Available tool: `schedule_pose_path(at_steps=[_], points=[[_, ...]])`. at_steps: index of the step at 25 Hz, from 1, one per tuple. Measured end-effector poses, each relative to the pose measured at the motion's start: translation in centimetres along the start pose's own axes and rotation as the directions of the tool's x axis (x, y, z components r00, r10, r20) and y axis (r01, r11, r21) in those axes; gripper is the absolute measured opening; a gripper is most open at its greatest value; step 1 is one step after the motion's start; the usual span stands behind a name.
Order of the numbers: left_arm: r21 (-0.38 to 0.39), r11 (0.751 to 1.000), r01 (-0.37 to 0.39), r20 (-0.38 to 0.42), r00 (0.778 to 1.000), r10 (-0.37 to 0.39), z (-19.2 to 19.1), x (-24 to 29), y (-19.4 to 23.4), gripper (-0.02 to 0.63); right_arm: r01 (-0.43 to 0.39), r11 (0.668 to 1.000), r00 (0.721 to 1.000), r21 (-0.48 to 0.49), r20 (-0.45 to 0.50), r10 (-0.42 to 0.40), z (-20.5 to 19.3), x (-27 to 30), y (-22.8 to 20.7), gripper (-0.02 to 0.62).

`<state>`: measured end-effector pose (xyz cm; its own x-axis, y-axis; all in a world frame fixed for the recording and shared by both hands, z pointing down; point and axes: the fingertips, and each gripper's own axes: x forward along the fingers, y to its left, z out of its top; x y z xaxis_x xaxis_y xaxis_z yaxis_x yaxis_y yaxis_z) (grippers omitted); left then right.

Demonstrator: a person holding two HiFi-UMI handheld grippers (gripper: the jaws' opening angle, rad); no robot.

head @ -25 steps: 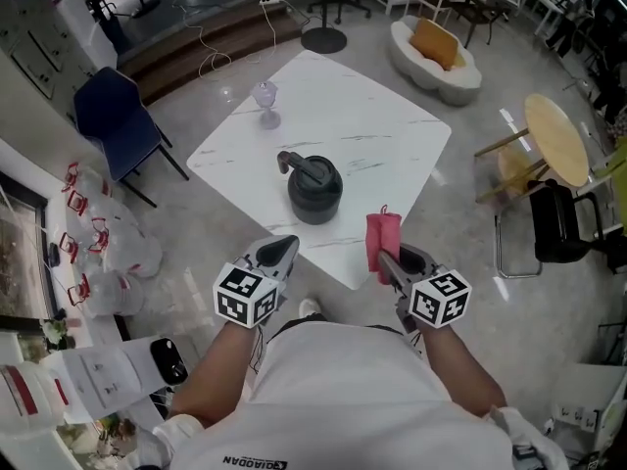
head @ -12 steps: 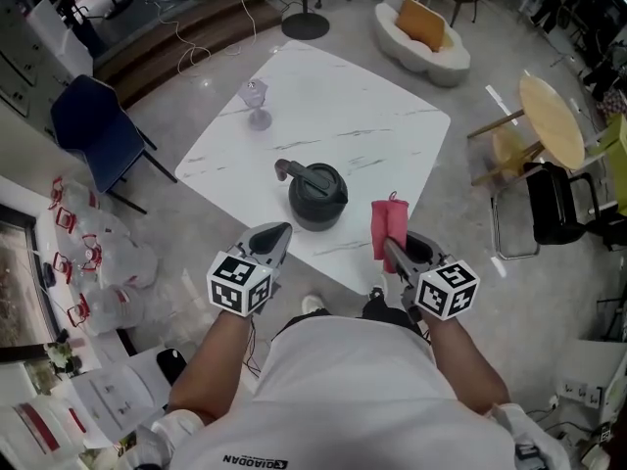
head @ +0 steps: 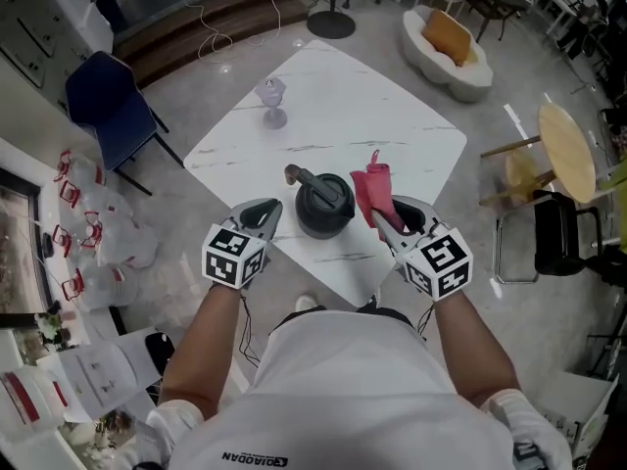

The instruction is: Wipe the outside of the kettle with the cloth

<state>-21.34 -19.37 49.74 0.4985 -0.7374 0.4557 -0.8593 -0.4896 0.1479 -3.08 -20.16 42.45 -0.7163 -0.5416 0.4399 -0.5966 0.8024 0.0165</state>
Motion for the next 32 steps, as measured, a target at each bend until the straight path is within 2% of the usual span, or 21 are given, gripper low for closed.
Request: schedule_pose_path(at_steps=[2, 4, 7, 11, 14, 16, 18, 22, 28, 32], points=[[-0.025, 1.0, -0.008, 0.005, 1.0, 0.008, 0.0, 0.1, -0.1, 0.028, -0.043, 0.982, 0.999, -0.186, -0.039, 0.036, 2.0, 2.5, 0.2, 0.112], [-0.054, 0.998, -0.014, 0.002, 1.0, 0.014, -0.6, -0.1, -0.7, 0.028, -0.096, 0.926, 0.993, -0.364, -0.092, 0.067, 3.5, 5.2, 1.0, 0.111], [-0.086, 0.996, -0.019, -0.009, 1.0, 0.018, -1.8, -0.6, -2.1, 0.028, -0.162, 0.807, 0.983, -0.568, -0.16, 0.084, 4.5, 9.1, 1.9, 0.11], [-0.107, 0.994, -0.036, -0.011, 0.999, 0.035, -2.7, -2.1, -3.0, 0.028, -0.198, 0.642, 0.977, -0.741, -0.203, 0.066, 5.1, 13.4, 2.5, 0.11], [-0.124, 0.99, -0.072, 0.001, 0.997, 0.073, -2.9, -3.6, -3.1, 0.028, -0.252, 0.481, 0.965, -0.84, -0.256, 0.059, 4.3, 15.2, 3.3, 0.11], [-0.134, 0.987, -0.091, 0.007, 0.996, 0.093, -3.1, -4.4, -3.3, 0.028, -0.339, 0.409, 0.94, -0.848, -0.327, 0.101, 3.0, 15.2, 4.5, 0.109], [-0.161, 0.982, -0.1, 0.016, 0.994, 0.104, -3.4, -5.0, -3.5, 0.026, -0.414, 0.387, 0.91, -0.824, -0.388, 0.146, 2.0, 14.8, 5.3, 0.106], [-0.221, 0.969, -0.111, 0.039, 0.992, 0.122, -3.2, -5.7, -3.4, 0.023, -0.492, 0.392, 0.87, -0.777, -0.445, 0.21, 1.5, 13.7, 6.0, 0.104], [-0.179, 0.977, -0.118, 0.03, 0.992, 0.125, -3.0, -5.6, -3.9, 0.022, -0.568, 0.372, 0.823, -0.734, -0.51, 0.25, 0.3, 11.8, 6.4, 0.104], [-0.174, 0.978, -0.116, 0.035, 0.992, 0.123, -2.7, -5.5, -4.0, 0.023, -0.581, 0.372, 0.814, -0.724, -0.517, 0.265, -0.4, 10.2, 6.7, 0.104]])
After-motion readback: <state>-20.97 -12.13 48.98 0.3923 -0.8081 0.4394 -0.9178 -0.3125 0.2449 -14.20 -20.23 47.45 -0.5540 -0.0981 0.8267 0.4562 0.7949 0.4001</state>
